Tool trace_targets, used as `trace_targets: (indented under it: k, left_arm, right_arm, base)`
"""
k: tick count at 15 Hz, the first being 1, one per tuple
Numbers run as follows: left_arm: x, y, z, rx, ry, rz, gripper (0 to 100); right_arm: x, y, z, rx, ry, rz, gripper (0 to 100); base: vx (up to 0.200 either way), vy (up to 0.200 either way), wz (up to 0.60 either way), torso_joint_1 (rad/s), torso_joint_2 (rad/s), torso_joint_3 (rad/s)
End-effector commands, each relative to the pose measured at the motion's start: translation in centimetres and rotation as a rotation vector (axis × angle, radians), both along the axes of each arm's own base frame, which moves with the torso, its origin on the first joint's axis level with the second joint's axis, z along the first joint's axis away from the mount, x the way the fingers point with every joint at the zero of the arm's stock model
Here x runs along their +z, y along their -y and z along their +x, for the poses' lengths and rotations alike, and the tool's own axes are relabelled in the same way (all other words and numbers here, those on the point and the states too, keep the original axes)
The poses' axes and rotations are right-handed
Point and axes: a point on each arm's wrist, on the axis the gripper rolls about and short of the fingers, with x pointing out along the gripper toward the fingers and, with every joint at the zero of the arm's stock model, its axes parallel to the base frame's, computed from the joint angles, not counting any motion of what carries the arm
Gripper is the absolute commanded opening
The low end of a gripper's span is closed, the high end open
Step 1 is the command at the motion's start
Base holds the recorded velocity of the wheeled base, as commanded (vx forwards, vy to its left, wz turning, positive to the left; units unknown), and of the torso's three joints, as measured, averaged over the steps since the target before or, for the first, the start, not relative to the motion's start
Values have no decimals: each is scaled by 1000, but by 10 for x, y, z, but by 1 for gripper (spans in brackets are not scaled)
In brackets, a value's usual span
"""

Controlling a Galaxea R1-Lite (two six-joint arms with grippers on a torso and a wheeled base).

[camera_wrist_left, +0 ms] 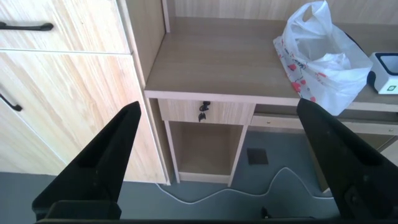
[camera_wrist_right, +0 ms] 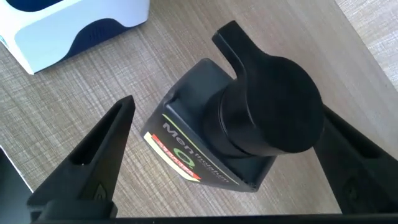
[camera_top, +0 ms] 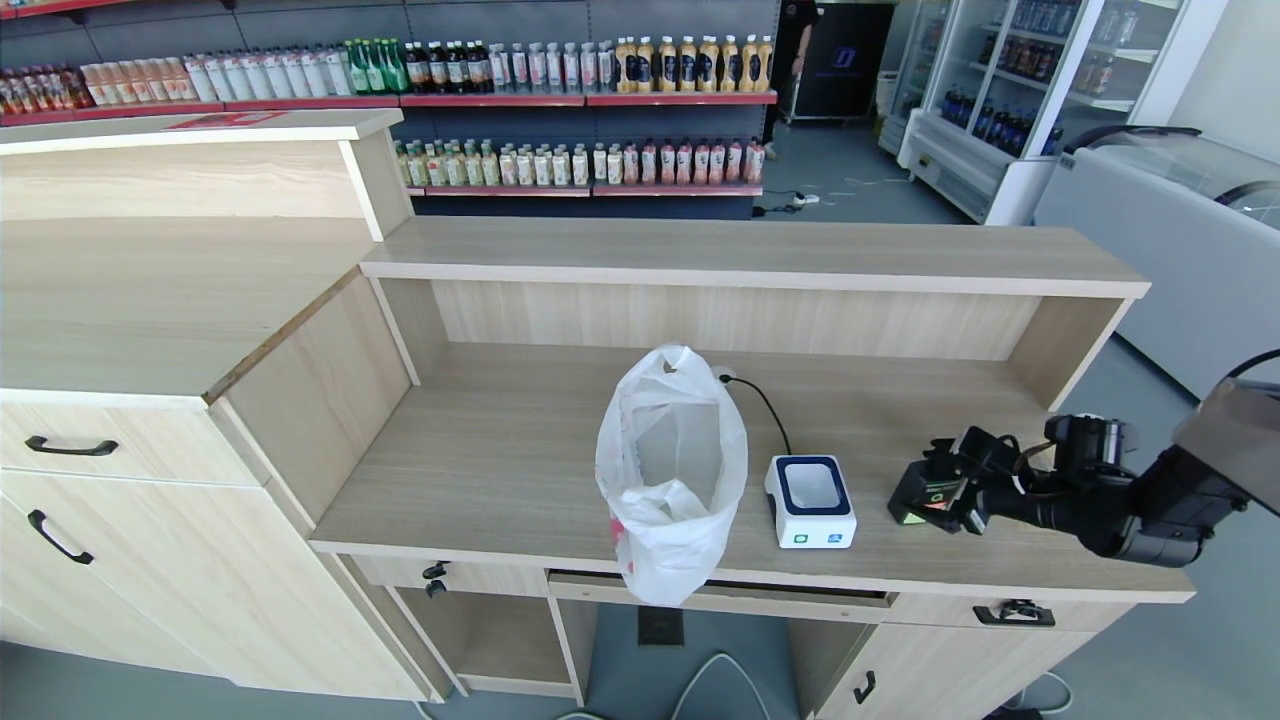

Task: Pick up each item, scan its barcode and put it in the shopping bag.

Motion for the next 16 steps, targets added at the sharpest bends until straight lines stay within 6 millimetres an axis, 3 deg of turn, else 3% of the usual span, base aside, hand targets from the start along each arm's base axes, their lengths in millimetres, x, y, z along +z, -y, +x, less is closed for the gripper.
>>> trace_targets:
  k: [1,9,10,13,16]
  left_arm:
    - [0,0,0,0,0,0,100]
    - [0,0,0,0,0,0,100]
    - [0,0,0,0,0,0,100]
    - [0,0,0,0,0,0,100]
    - [0,0,0,0,0,0,100]
  right_arm:
    - [-8,-5,9,20,-13,6,100]
    - [-29,-27,24,85,-39,18,100]
    - [-28,-28,25,88,-40,18,0]
    - [-23,-31,26,100,-28,19,0]
    - [3,-19,24,105,27,27,0]
  base:
    - [0,0,0,0,0,0]
    - [0,0,0,0,0,0]
    - [0,0,0,0,0,0]
    - [0,0,0,0,0,0]
    - [0,0,0,0,0,0]
